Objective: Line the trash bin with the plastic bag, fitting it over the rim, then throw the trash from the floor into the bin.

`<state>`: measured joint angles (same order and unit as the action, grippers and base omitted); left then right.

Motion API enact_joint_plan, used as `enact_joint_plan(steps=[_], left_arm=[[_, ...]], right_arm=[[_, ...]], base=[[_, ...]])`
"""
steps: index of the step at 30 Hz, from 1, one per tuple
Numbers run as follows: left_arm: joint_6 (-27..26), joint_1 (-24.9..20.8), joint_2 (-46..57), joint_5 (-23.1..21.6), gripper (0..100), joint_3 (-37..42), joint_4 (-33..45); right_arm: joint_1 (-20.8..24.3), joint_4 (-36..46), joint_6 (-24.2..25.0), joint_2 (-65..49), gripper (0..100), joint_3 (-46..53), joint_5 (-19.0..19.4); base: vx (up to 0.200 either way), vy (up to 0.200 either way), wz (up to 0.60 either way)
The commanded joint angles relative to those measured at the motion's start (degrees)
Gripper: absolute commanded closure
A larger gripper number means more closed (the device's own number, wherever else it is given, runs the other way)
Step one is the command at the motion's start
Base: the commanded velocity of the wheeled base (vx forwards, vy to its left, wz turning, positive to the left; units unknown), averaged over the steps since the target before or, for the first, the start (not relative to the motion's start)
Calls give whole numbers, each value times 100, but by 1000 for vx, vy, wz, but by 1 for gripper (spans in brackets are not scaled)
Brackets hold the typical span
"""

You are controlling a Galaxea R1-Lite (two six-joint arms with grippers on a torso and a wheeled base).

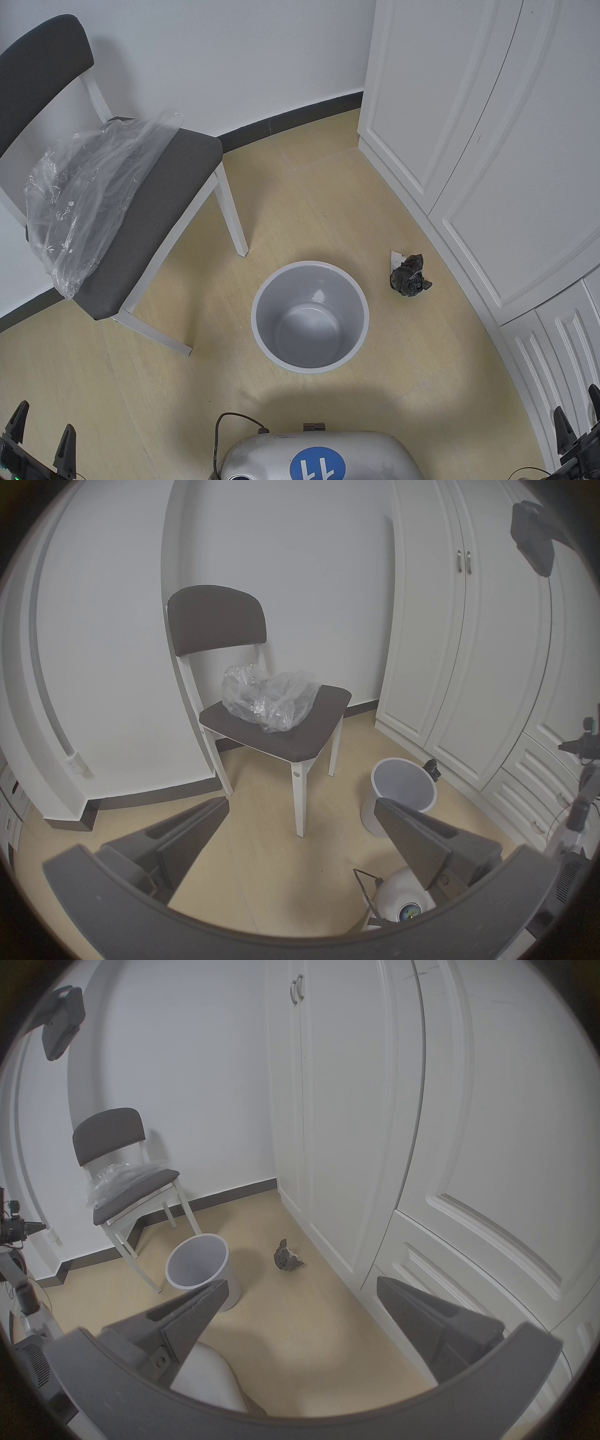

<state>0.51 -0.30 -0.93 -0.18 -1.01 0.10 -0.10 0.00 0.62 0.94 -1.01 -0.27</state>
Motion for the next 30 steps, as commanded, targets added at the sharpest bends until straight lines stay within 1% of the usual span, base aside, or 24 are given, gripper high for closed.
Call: enact_joint_plan(steps=[1,18,22,24,27,30], left_arm=[[10,-5,93,9,0,101,-10],[10,-5,93,9,0,101,-1],[10,-5,93,9,0,101,-10],[10,-5,93,9,0,101,-1],[10,-5,93,9,0,101,-1],[-25,-5,93,9,0,101,-1]], right_arm=[[10,9,8,-85,0,92,-8],[-8,0,-9,-85,0,92,-43],[-8,0,-299,-94,0,92,36],[-8,0,-308,-94,0,92,53],[-8,-18,-220,-94,0,92,62],[10,-88,140,-94,0,92,0]], base=[[0,0,0],[0,0,0],[0,0,0],[0,0,0],[0,0,0],[0,0,0]])
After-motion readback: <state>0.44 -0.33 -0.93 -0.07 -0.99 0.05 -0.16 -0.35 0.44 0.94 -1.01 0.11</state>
